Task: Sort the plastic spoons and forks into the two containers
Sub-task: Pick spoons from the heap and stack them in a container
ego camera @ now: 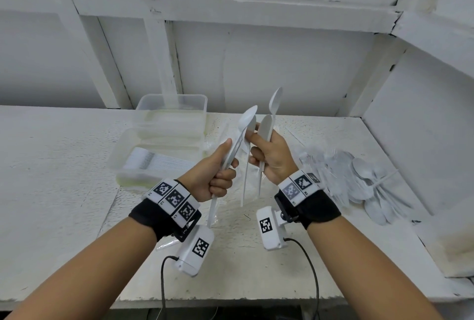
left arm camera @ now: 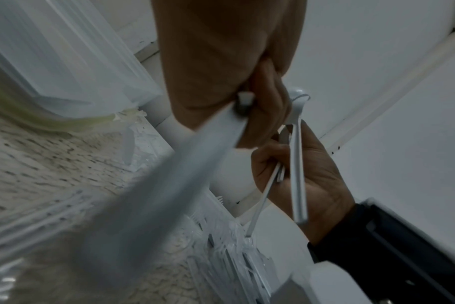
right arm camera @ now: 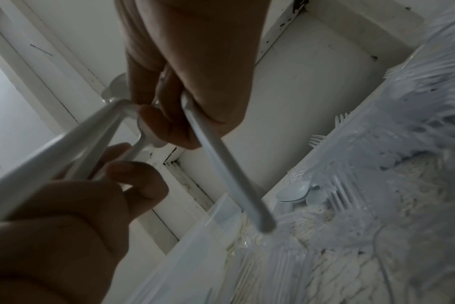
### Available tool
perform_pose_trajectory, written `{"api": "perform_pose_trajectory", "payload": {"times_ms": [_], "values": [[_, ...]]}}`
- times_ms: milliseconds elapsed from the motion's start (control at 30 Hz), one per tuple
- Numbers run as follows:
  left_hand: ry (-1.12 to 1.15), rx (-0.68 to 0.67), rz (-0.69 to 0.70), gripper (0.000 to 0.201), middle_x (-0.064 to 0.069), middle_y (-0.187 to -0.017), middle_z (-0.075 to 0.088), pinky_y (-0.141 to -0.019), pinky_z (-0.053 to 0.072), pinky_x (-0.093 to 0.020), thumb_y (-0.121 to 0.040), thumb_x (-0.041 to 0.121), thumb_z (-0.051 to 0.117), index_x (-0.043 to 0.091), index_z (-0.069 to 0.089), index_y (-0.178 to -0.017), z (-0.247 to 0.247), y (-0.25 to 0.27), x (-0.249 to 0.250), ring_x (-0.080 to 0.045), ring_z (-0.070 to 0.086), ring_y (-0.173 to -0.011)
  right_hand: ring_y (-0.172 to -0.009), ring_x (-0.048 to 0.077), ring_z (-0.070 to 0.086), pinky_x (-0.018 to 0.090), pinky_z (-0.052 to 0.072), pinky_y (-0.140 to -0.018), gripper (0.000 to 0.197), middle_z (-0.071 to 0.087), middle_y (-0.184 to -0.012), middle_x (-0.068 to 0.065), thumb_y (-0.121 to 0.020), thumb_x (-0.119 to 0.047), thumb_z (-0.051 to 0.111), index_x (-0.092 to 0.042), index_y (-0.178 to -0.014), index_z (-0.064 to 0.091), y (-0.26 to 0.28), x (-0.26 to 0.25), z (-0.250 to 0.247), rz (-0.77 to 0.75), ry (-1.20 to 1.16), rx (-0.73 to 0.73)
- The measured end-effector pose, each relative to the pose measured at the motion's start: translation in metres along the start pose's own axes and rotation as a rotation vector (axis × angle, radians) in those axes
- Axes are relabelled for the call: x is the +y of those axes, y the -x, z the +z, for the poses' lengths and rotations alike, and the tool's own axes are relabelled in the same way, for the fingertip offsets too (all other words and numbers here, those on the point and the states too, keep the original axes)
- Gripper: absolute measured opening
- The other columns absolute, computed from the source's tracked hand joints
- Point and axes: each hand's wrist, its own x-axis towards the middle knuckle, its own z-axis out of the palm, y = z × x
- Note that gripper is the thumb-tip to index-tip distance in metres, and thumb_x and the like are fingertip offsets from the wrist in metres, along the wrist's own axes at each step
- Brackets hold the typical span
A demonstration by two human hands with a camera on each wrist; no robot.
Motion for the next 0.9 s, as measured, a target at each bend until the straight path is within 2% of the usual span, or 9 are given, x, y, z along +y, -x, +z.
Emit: {"api": "perform_pose_trajectory", "payload": {"times_ms": [133,233,300,367,467,567,733,800,900], "values": [[0.031,-0.002,0.003,0.041,0.009,-0.037,0.02,-0.03,0.01,-0.011,-0.08,0.058,0.047,0.019,0.039,-0.072,0.002,0.002,0.0,-0.002,0.016,-0.027,-0.036,0.004,0.031,0.018,0.03,-0.035,0.024,0.047,-0.059,-0.003,-0.079,-0.016,0.068,-0.017,-0.1,0.055,0.003,-0.002,0.001,-0.084,-0.073,-0.02],[0.052,-0.023,-0.028,0.038,0.009,-0.037,0.021,-0.029,0.011,-0.011,-0.089,0.052,0.045,0.019,0.041,-0.07,0.003,0.004,-0.001,-0.002,0.017,-0.027,-0.038,0.004,0.029,0.018,0.03,-0.036,0.046,0.048,-0.061,-0.004,-0.064,-0.025,0.072,-0.022,-0.107,0.057,0.003,-0.008,-0.002,-0.097,-0.119,-0.078],[0.042,-0.034,-0.043,0.038,0.009,-0.037,0.022,-0.029,0.011,-0.011,-0.093,0.048,0.041,0.018,0.043,-0.07,0.003,0.005,-0.001,-0.002,0.017,-0.027,-0.038,0.003,0.029,0.018,0.03,-0.037,0.047,0.048,-0.06,-0.004,-0.061,-0.027,0.073,-0.024,-0.106,0.06,0.005,-0.012,-0.003,-0.098,-0.092,-0.111],[0.035,-0.039,-0.044,0.037,0.009,-0.037,0.022,-0.029,0.011,-0.011,-0.095,0.044,0.041,0.018,0.044,-0.069,0.002,0.005,-0.001,-0.002,0.018,-0.027,-0.038,0.004,0.028,0.018,0.03,-0.037,0.034,0.044,-0.06,-0.001,-0.065,-0.024,0.073,-0.018,-0.097,0.062,0.006,-0.017,-0.004,-0.098,-0.032,-0.105],[0.032,-0.03,0.016,0.029,0.008,-0.039,0.027,-0.031,0.015,-0.01,-0.095,0.034,0.044,0.017,0.046,-0.072,-0.002,0.005,-0.003,-0.002,0.021,-0.028,-0.038,0.005,0.028,0.019,0.031,-0.037,0.01,0.041,-0.057,0.0,-0.08,-0.006,0.067,-0.01,-0.083,0.058,0.007,-0.019,-0.003,-0.098,0.014,-0.012],[0.004,0.004,0.088,0.019,0.006,-0.044,0.038,-0.033,0.022,-0.01,-0.095,0.027,0.047,0.016,0.052,-0.08,-0.004,0.005,-0.004,-0.003,0.028,-0.031,-0.037,0.006,0.029,0.02,0.033,-0.037,0.019,0.04,-0.062,0.005,-0.082,-0.004,0.067,-0.012,-0.074,0.052,0.006,-0.017,-0.003,-0.129,0.025,0.088],[-0.233,0.117,0.169,0.017,0.001,-0.061,0.057,-0.041,0.037,-0.017,-0.094,0.027,0.053,0.013,0.061,-0.093,-0.005,0.008,-0.006,-0.009,0.05,-0.046,-0.036,0.005,0.031,0.019,0.036,-0.037,0.021,0.039,-0.058,0.001,-0.083,-0.011,0.069,-0.013,-0.077,0.05,0.004,-0.018,-0.005,-0.156,0.019,0.244],[-0.245,0.135,0.175,0.017,0.003,-0.059,0.05,-0.041,0.033,-0.018,-0.093,0.028,0.055,0.012,0.061,-0.093,-0.006,0.01,-0.006,-0.008,0.045,-0.047,-0.036,0.004,0.033,0.019,0.036,-0.037,0.018,0.041,-0.054,-0.003,-0.083,-0.009,0.069,-0.013,-0.078,0.052,0.003,-0.019,-0.009,-0.131,0.036,0.218],[-0.107,0.067,0.128,0.021,0.007,-0.051,0.031,-0.035,0.017,-0.014,-0.095,0.028,0.049,0.014,0.058,-0.082,-0.01,0.012,-0.004,-0.004,0.025,-0.04,-0.036,0.003,0.036,0.018,0.038,-0.038,0.014,0.045,-0.046,-0.009,-0.083,-0.009,0.068,-0.012,-0.08,0.055,0.005,-0.018,-0.01,-0.105,0.132,0.123]]}}
